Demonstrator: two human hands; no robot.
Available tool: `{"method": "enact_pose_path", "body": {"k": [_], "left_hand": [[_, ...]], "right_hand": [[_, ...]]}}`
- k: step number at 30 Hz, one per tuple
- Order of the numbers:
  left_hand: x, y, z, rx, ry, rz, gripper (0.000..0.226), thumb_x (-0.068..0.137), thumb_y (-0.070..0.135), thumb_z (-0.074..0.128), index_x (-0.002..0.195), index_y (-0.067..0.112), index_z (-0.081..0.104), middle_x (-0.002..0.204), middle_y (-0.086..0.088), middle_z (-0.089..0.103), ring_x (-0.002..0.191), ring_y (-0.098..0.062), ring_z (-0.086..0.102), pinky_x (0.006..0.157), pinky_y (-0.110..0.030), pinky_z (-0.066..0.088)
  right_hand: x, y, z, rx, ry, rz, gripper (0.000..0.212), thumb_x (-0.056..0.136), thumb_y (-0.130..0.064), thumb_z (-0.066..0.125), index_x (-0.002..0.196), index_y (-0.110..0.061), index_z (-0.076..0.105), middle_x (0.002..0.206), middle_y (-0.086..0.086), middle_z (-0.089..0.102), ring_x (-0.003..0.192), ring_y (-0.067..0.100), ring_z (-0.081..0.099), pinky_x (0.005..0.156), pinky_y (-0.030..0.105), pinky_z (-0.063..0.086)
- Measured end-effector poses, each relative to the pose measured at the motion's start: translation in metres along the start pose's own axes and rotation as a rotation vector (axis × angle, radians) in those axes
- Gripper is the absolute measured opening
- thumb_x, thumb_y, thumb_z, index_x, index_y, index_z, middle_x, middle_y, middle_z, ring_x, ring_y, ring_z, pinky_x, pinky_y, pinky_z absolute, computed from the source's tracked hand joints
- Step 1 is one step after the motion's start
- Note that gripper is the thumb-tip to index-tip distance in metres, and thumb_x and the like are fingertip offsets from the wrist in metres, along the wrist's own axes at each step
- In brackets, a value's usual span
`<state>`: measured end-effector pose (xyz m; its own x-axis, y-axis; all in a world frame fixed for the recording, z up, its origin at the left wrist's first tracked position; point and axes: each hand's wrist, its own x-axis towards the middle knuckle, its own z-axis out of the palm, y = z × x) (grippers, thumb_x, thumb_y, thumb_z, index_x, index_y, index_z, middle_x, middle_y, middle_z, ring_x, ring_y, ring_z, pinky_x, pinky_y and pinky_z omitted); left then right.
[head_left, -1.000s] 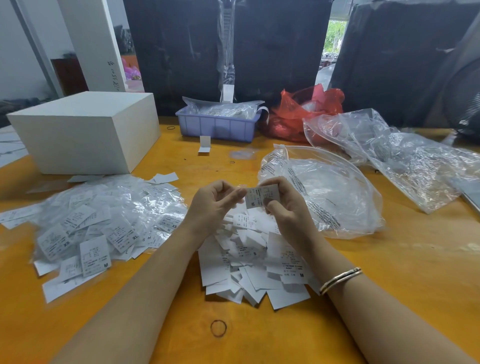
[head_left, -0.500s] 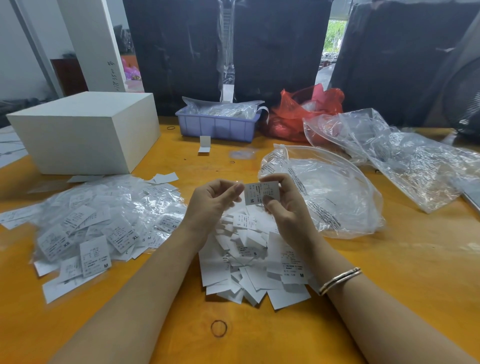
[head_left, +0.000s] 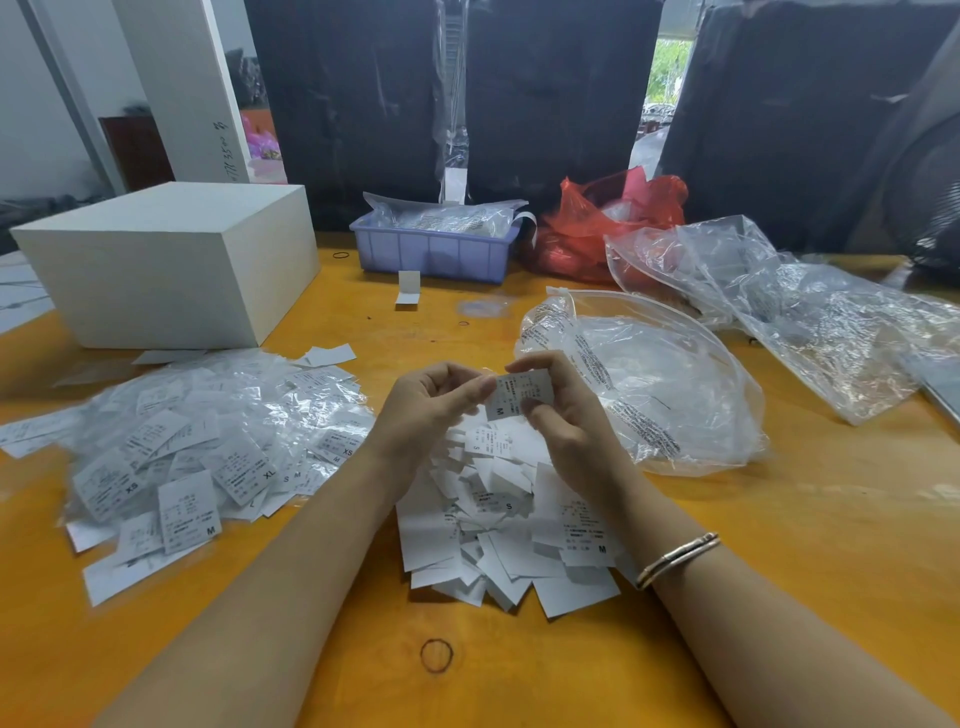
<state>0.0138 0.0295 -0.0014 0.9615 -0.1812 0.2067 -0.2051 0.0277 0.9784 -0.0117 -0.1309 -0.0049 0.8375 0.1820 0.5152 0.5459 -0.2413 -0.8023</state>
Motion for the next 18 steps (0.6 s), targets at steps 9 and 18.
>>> {"method": "enact_pose_path", "body": {"k": [9, 18], "left_hand": [[-0.0008, 0.0006, -0.0018, -0.006, -0.014, -0.027, 0.027, 0.072, 0.043, 0.064, 0.076, 0.016, 0.067, 0.066, 0.01, 0.064, 0.061, -0.002, 0.052, 0.071, -0.024, 0.043], [-0.0019, 0.0019, 0.0017, 0.067, -0.038, 0.025, 0.014, 0.084, 0.025, 0.065, 0.074, 0.016, 0.066, 0.058, 0.013, 0.063, 0.056, 0.004, 0.053, 0.055, -0.007, 0.041]], "right_hand": [[0.0003, 0.0011, -0.0018, 0.118, 0.014, 0.059, 0.031, 0.072, -0.003, 0.038, 0.094, -0.018, 0.053, 0.076, 0.001, 0.048, 0.064, 0.001, 0.042, 0.057, 0.014, 0.037], [-0.0013, -0.0037, -0.0002, 0.027, -0.01, 0.067, 0.034, 0.075, -0.005, 0.039, 0.1, -0.025, 0.051, 0.078, 0.014, 0.052, 0.066, 0.026, 0.045, 0.055, 0.044, 0.04]]}}
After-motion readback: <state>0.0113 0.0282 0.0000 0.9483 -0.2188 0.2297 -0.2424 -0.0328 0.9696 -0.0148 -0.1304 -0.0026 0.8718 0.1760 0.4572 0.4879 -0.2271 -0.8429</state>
